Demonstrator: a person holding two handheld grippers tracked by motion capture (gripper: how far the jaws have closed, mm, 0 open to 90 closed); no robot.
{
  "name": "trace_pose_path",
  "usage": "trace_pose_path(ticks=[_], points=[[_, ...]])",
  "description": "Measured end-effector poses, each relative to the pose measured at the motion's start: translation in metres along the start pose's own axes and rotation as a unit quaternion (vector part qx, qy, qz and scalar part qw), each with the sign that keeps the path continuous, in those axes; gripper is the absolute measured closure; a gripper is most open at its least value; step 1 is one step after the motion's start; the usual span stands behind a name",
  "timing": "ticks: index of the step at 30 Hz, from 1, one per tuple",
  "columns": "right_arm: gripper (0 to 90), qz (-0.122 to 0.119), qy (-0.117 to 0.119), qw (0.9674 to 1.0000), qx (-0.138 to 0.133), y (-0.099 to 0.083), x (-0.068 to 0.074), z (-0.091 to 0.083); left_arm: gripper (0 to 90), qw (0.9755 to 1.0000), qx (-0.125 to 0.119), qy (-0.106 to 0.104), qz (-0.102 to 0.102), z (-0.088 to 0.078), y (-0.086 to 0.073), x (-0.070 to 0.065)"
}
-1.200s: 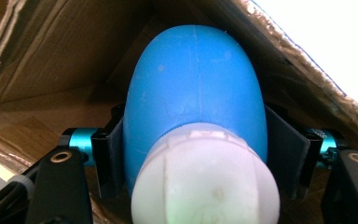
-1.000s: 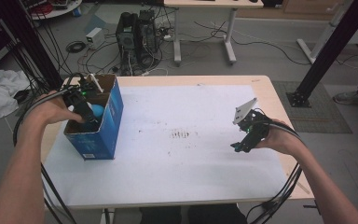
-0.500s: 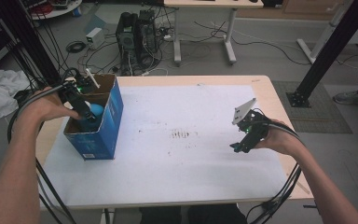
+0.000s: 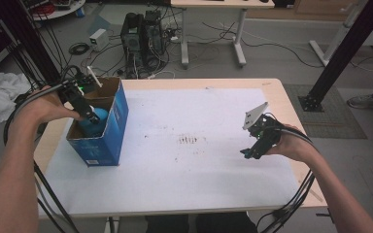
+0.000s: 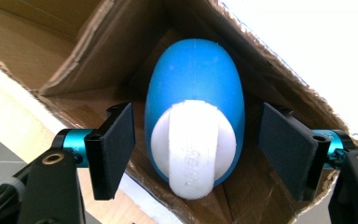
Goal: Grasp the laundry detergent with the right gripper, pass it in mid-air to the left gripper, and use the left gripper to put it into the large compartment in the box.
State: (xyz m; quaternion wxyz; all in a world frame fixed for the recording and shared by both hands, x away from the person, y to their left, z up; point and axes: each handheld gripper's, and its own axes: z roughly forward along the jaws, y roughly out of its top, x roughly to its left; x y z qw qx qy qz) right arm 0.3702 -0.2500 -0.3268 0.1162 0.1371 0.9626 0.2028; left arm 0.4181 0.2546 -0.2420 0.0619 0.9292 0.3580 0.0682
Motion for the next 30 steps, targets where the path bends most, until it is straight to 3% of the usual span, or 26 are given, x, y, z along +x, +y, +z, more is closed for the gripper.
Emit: trace_pose_path(ticks=[8,13,18,20,25,30], points=[[12.3,0.001,-0.002,1.0000,0.002,0.000,0.000,-0.001,25.5,1.0000,-0.003,0.007,0.006,-0.012,0.004,-0.003],[12.3,0.000,-0.001,1.0000,0.000,0.000,0.000,-0.001,22.8,0.9997,-0.009,0.009,0.020,-0.020,0.008,-0.009],[12.3,0.005,-0.002,1.0000,0.004,0.001,0.001,-0.001,19.7,0.9991,-0.029,0.006,0.030,-0.027,0.014,-0.017],[12.3,-0.005,0.000,1.0000,0.002,0.001,-0.001,-0.001,19.6,0.9988,-0.033,0.004,0.035,-0.029,0.017,-0.021],[12.3,-0.006,0.000,1.0000,0.001,0.002,-0.001,-0.001,16.5,0.9966,-0.045,-0.004,0.069,-0.037,0.028,-0.036],[12.3,-0.012,-0.003,0.9999,0.000,0.003,-0.001,-0.003,16.5,0.9919,-0.052,-0.019,0.114,-0.042,0.041,-0.057]])
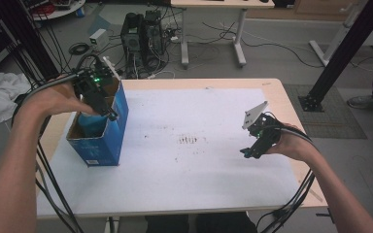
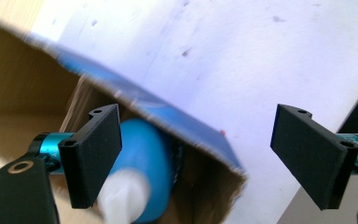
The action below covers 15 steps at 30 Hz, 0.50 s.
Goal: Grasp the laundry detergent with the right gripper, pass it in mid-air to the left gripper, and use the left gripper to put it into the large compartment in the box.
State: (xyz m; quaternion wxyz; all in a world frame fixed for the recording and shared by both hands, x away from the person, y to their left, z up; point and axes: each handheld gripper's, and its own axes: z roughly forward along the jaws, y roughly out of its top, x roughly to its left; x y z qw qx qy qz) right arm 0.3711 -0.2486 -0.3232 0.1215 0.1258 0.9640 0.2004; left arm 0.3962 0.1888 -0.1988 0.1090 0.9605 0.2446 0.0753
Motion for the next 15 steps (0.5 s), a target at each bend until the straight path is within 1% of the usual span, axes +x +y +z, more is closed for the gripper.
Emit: trace_pose_path(ticks=[1,2,3,4,5,6,7,8,10,11,12,13,15], points=[[12.3,0.004,0.000,1.0000,0.001,0.000,0.000,-0.001,16.5,1.0000,-0.002,-0.001,0.007,0.000,0.004,-0.003],[12.3,0.003,0.000,1.0000,-0.001,0.000,0.000,-0.001,16.5,0.9999,-0.003,-0.003,0.013,0.001,0.007,-0.007],[12.3,0.005,0.000,1.0000,0.000,0.001,0.000,-0.002,16.5,0.9997,-0.001,-0.003,0.025,0.002,0.011,-0.009],[12.3,0.004,0.000,1.0000,-0.001,0.000,0.000,-0.003,16.5,0.9997,-0.005,-0.004,0.024,0.003,0.014,-0.013],[12.3,0.000,-0.002,1.0000,-0.002,0.000,0.000,-0.003,16.5,0.9992,0.003,-0.005,0.039,0.004,0.017,-0.014],[12.3,0.001,-0.004,1.0000,-0.003,0.001,0.000,-0.004,16.5,0.9989,0.005,-0.006,0.046,0.005,0.020,-0.017],[12.3,0.001,-0.004,1.0000,-0.002,0.001,0.000,-0.004,16.5,0.9991,-0.001,-0.007,0.041,0.007,0.023,-0.021],[12.3,-0.001,-0.005,1.0000,-0.002,0.000,0.000,-0.005,16.5,0.9983,0.007,-0.003,0.057,0.008,0.027,-0.023],[12.3,0.001,-0.005,1.0000,-0.002,0.000,-0.001,-0.006,16.5,0.9985,-0.002,-0.006,0.055,0.010,0.031,-0.029],[12.3,0.002,-0.005,1.0000,-0.004,0.000,-0.001,-0.006,16.5,0.9980,0.001,-0.006,0.064,0.011,0.034,-0.031],[12.3,0.001,-0.004,1.0000,-0.003,0.000,-0.001,-0.007,16.5,0.9982,-0.008,-0.007,0.058,0.013,0.037,-0.034],[12.3,0.000,-0.006,1.0000,-0.004,0.000,-0.002,-0.007,16.5,0.9972,0.002,-0.006,0.074,0.012,0.040,-0.036],[12.3,0.003,-0.005,1.0000,-0.004,-0.001,-0.002,-0.008,16.5,0.9968,-0.001,-0.006,0.079,0.015,0.045,-0.042]])
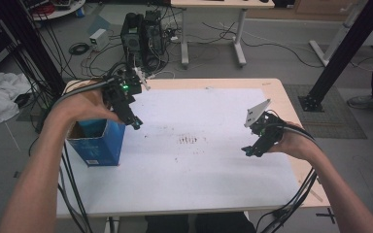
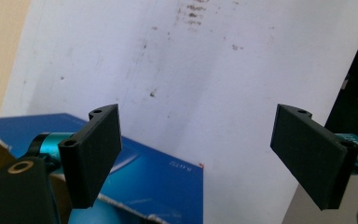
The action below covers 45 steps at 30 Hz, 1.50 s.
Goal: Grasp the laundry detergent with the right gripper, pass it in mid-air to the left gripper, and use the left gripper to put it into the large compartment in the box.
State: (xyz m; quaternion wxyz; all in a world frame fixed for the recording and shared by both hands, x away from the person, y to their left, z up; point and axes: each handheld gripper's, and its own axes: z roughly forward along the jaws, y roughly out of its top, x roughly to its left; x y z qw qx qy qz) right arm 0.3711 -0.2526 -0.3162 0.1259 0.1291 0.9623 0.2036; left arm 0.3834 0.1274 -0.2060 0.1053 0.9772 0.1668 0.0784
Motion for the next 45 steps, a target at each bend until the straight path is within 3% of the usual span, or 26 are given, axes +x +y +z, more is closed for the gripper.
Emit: trace_pose_path(ticks=[2,4,12,20,45], points=[[12.3,0.000,-0.002,1.0000,-0.001,0.000,-0.001,-0.001,16.5,1.0000,-0.008,-0.001,0.001,0.004,0.005,-0.006],[12.3,0.004,-0.004,1.0000,-0.001,0.000,-0.001,-0.003,16.5,0.9997,0.004,-0.001,0.022,0.007,0.010,-0.008],[12.3,0.015,0.001,0.9999,0.004,-0.002,0.000,-0.007,16.5,0.9998,-0.004,-0.006,0.021,0.036,0.022,-0.024],[12.3,0.017,0.001,0.9998,0.003,-0.002,0.000,-0.007,16.5,0.9994,0.013,-0.020,0.025,0.064,0.029,-0.033],[12.3,0.015,0.002,0.9999,0.005,0.000,0.001,-0.007,16.5,0.9989,0.025,-0.025,0.030,0.078,0.033,-0.037]])
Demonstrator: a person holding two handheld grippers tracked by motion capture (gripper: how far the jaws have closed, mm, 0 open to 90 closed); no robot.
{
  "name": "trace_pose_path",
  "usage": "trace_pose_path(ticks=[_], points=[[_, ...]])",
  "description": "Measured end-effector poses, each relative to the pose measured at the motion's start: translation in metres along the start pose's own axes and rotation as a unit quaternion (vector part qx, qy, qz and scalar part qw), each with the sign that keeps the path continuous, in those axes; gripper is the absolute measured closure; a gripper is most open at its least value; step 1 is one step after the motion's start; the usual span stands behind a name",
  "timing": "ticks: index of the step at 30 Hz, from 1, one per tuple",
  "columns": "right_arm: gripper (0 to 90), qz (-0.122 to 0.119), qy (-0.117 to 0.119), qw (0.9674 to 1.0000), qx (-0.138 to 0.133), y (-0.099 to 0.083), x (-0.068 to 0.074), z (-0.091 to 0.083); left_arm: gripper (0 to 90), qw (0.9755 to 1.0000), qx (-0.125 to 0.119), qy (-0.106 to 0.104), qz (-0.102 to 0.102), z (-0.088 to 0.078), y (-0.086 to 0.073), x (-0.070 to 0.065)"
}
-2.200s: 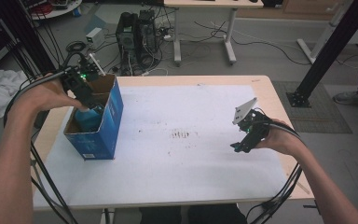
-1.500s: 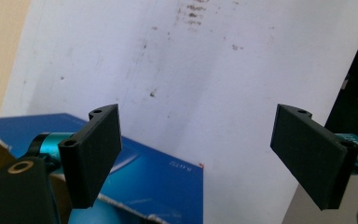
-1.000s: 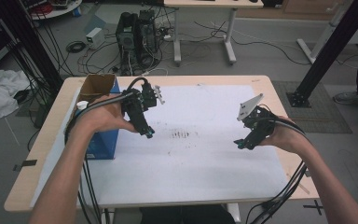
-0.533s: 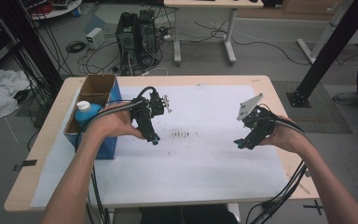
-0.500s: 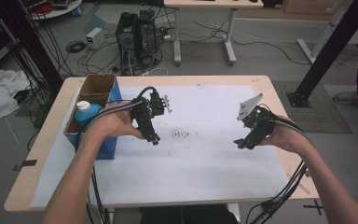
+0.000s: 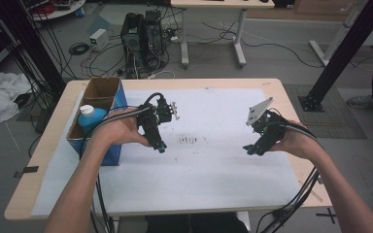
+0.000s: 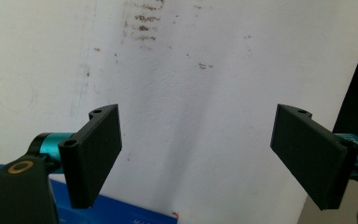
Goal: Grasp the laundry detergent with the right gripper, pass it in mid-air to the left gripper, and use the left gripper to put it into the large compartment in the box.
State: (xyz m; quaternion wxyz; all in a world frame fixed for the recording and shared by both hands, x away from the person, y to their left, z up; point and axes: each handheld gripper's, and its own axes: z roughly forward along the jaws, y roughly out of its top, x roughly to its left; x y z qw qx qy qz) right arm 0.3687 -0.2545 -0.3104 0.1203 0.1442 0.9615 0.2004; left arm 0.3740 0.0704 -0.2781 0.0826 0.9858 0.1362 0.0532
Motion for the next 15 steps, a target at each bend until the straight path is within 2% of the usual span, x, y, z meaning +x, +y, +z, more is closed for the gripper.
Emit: trace_pose_path(ticks=[15], points=[[12.3,-0.001,0.001,1.0000,0.003,0.0025,0.0006,0.0012,16.5,1.0000,-0.003,0.003,-0.001,0.0002,-0.0013,-0.0003]])
